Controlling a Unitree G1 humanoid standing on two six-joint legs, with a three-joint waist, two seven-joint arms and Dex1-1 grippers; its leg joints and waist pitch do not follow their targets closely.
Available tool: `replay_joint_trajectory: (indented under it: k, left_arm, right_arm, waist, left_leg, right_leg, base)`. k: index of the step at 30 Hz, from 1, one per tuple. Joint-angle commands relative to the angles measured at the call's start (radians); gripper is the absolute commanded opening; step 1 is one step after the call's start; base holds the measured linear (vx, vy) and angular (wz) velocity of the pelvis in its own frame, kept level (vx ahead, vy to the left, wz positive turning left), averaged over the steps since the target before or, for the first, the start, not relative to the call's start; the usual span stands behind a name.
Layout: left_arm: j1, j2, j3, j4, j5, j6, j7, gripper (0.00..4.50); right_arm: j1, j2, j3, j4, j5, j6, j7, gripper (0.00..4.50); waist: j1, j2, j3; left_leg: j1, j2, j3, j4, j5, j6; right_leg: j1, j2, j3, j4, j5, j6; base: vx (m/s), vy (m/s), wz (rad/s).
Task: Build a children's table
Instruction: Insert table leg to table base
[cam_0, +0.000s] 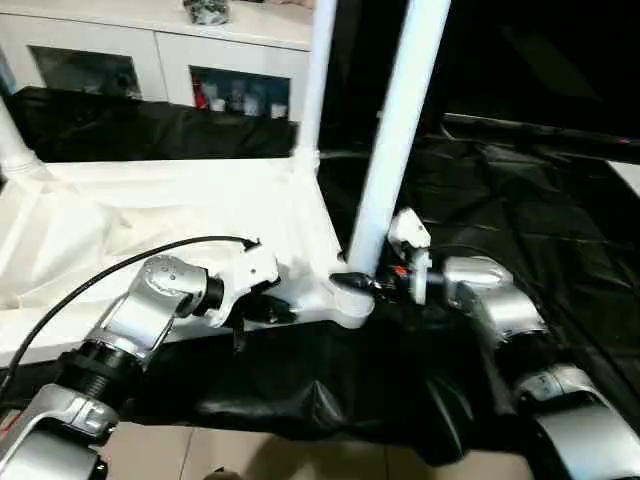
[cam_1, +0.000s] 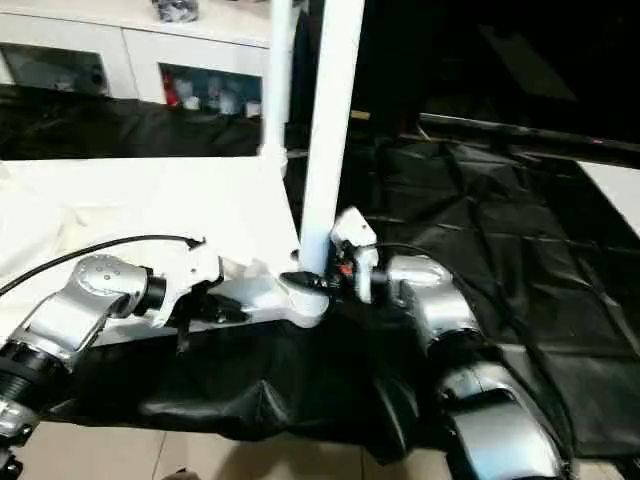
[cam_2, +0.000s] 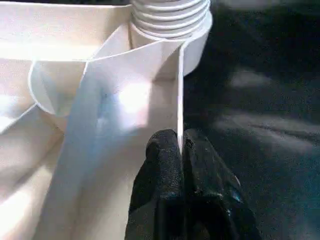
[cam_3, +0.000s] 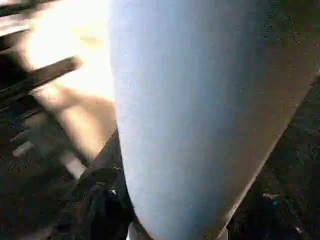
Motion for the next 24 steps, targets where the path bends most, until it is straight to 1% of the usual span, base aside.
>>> replay_joint_trajectory:
  k: [1,2,3,4,5,6,7,8,9,11,12,15,17,18,19,20,21,22,23,24]
  left_arm:
    - [-0.077,-0.045,0.055,-0.053,-0.038,0.017,0.044,0.00]
    - [-0.086,-0.054,0.058,-0.044,-0.034,0.025,0.062,0.00]
    - [-0.114,-0.083,0.065,-0.014,-0.016,0.052,0.123,0.00]
    - [-0.141,-0.111,0.071,0.024,0.000,0.072,0.185,0.00]
    - [-0.141,-0.111,0.071,0.024,0.000,0.072,0.185,0.00]
    - [-0.148,-0.119,0.073,0.034,0.005,0.078,0.202,0.00]
    - [-0.178,-0.155,0.079,0.081,0.029,0.110,0.288,0.00]
    - [-0.196,-0.178,0.078,0.111,0.051,0.123,0.345,0.00]
    - [-0.201,-0.186,0.077,0.120,0.058,0.127,0.363,0.00]
    - [-0.219,-0.224,0.074,0.154,0.078,0.142,0.432,0.00]
    - [-0.224,-0.243,0.071,0.164,0.084,0.145,0.459,0.00]
    - [-0.228,-0.267,0.069,0.173,0.087,0.155,0.491,0.00]
    - [-0.230,-0.273,0.070,0.178,0.085,0.159,0.501,0.00]
    - [-0.231,-0.274,0.071,0.181,0.085,0.159,0.502,0.00]
    - [-0.238,-0.273,0.076,0.195,0.085,0.155,0.505,0.00]
    - [-0.240,-0.271,0.077,0.200,0.087,0.153,0.505,0.00]
    - [-0.242,-0.271,0.079,0.205,0.089,0.151,0.507,0.00]
    - [-0.242,-0.271,0.079,0.205,0.089,0.151,0.507,0.00]
    - [-0.244,-0.271,0.080,0.208,0.089,0.150,0.508,0.00]
    - [-0.245,-0.271,0.081,0.210,0.091,0.149,0.509,0.00]
  right_arm:
    - [0.027,0.010,0.006,0.124,-0.062,0.037,-0.148,1.91]
    - [0.020,0.018,-0.002,0.134,-0.058,0.040,-0.174,1.91]
    - [-0.001,0.048,-0.029,0.171,-0.044,0.051,-0.260,1.91]
    - [-0.019,0.075,-0.045,0.196,-0.035,0.056,-0.330,1.91]
    - [-0.019,0.075,-0.045,0.196,-0.035,0.056,-0.330,1.91]
    - [-0.024,0.082,-0.049,0.204,-0.033,0.056,-0.349,1.91]
    - [-0.044,0.113,-0.067,0.233,-0.024,0.058,-0.425,1.91]
    - [-0.060,0.136,-0.085,0.258,-0.017,0.054,-0.480,1.91]
    - [-0.065,0.143,-0.091,0.265,-0.014,0.053,-0.498,1.91]
    - [-0.086,0.176,-0.112,0.298,-0.008,0.046,-0.570,1.91]
    - [-0.093,0.190,-0.119,0.311,-0.008,0.043,-0.598,1.91]
    - [-0.102,0.211,-0.131,0.327,-0.007,0.040,-0.622,1.91]
    - [-0.107,0.219,-0.138,0.332,-0.009,0.038,-0.630,1.91]
    - [-0.108,0.220,-0.140,0.334,-0.010,0.037,-0.632,1.91]
    - [-0.113,0.223,-0.146,0.342,-0.014,0.033,-0.641,1.91]
    - [-0.114,0.223,-0.148,0.345,-0.015,0.031,-0.643,1.91]
    - [-0.117,0.224,-0.152,0.349,-0.017,0.029,-0.647,1.91]
    - [-0.117,0.224,-0.152,0.349,-0.017,0.029,-0.647,1.91]
    - [-0.119,0.225,-0.154,0.352,-0.019,0.028,-0.648,1.90]
    - [-0.124,0.228,-0.159,0.356,-0.021,0.026,-0.650,1.90]
  waist:
    - [-0.001,0.021,-0.045]
    - [-0.003,0.021,-0.045]
    - [-0.006,0.020,-0.046]
    - [-0.006,0.026,-0.047]
    - [-0.009,0.025,-0.047]
    - [-0.006,0.022,-0.050]
    - [-0.007,0.028,-0.051]
    - [-0.005,0.026,-0.052]
    - [-0.002,0.025,-0.054]
    - [0.002,0.025,-0.056]
    - [0.003,0.026,-0.057]
    - [0.003,0.025,-0.057]
    - [0.005,0.025,-0.056]
    - [0.005,0.025,-0.055]
    - [0.005,0.021,-0.053]
    - [0.005,0.023,-0.052]
    - [0.004,0.024,-0.051]
    - [-0.001,0.024,-0.049]
    - [-0.005,0.017,-0.047]
    - [-0.009,0.015,-0.048]
  left_leg:
    - [0.008,0.009,-0.006,-0.070,-0.401,-0.061]
    - [0.009,0.009,-0.006,-0.070,-0.401,-0.060]
    - [0.009,0.009,-0.004,-0.068,-0.397,-0.054]
    - [0.010,0.009,-0.003,-0.068,-0.389,-0.054]
    - [0.010,0.009,-0.001,-0.067,-0.386,-0.054]
    - [0.008,0.008,-0.002,-0.066,-0.372,-0.054]
    - [0.007,0.009,0.003,-0.066,-0.352,-0.048]
    - [0.010,0.009,0.004,-0.064,-0.337,-0.052]
    - [0.011,0.007,0.005,-0.063,-0.326,-0.051]
    - [0.003,0.007,0.005,-0.062,-0.290,-0.043]
    - [0.001,0.007,0.006,-0.061,-0.267,-0.046]
    - [-0.001,0.007,0.007,-0.061,-0.258,-0.038]
    - [0.001,0.006,0.008,-0.062,-0.267,-0.033]
    - [0.002,0.006,0.008,-0.062,-0.283,-0.032]
    - [0.002,0.006,0.008,-0.063,-0.298,-0.030]
    - [0.003,0.006,0.008,-0.064,-0.309,-0.032]
    - [0.003,0.005,0.007,-0.065,-0.334,-0.033]
    - [0.000,0.005,0.003,-0.068,-0.359,-0.036]
    - [-0.006,0.006,0.000,-0.070,-0.363,-0.037]
    - [-0.005,0.007,-0.002,-0.071,-0.368,-0.039]
  right_leg:
    - [0.023,-0.059,0.046,-0.104,-0.453,-0.136]
    - [0.022,-0.058,0.046,-0.105,-0.448,-0.135]
    - [0.020,-0.055,0.048,-0.104,-0.420,-0.139]
    - [0.019,-0.054,0.049,-0.102,-0.385,-0.150]
    - [0.016,-0.052,0.050,-0.101,-0.370,-0.156]
    - [0.023,-0.051,0.048,-0.096,-0.341,-0.160]
    - [0.020,-0.050,0.052,-0.093,-0.293,-0.171]
    - [0.021,-0.047,0.051,-0.090,-0.257,-0.179]
    - [0.022,-0.047,0.051,-0.088,-0.242,-0.181]
    - [0.030,-0.048,0.051,-0.084,-0.198,-0.178]
    - [0.031,-0.047,0.049,-0.079,-0.154,-0.178]
    - [0.035,-0.046,0.049,-0.077,-0.124,-0.181]
    - [0.035,-0.046,0.048,-0.080,-0.132,-0.178]
    - [0.033,-0.047,0.048,-0.083,-0.153,-0.175]
    - [0.032,-0.047,0.048,-0.086,-0.185,-0.168]
    - [0.030,-0.048,0.048,-0.088,-0.206,-0.165]
    - [0.029,-0.048,0.048,-0.092,-0.247,-0.154]
    - [0.028,-0.050,0.047,-0.097,-0.294,-0.142]
    - [0.031,-0.051,0.046,-0.098,-0.318,-0.133]
    - [0.029,-0.052,0.045,-0.101,-0.343,-0.124]
  base:
    - [0.000,0.000,0.00]
    - [0.000,0.000,0.00]
    - [0.000,0.000,0.00]
    - [0.000,0.000,0.00]
    - [0.000,0.000,0.00]
    - [0.000,0.000,0.00]
    - [0.000,0.000,0.00]
    - [0.000,0.000,0.00]
    - [0.000,0.000,0.00]
    - [0.000,0.000,0.00]
    - [0.000,0.000,0.00]
    - [0.000,0.000,0.00]
    - [0.000,0.000,0.00]
    - [0.000,0.000,0.00]
    - [0.000,0.000,0.00]
    - [0.000,0.000,0.00]
    - [0.000,0.000,0.00]
    - [0.000,0.000,0.00]
    - [0.000,0.000,0.00]
    - [0.000,0.000,0.00]
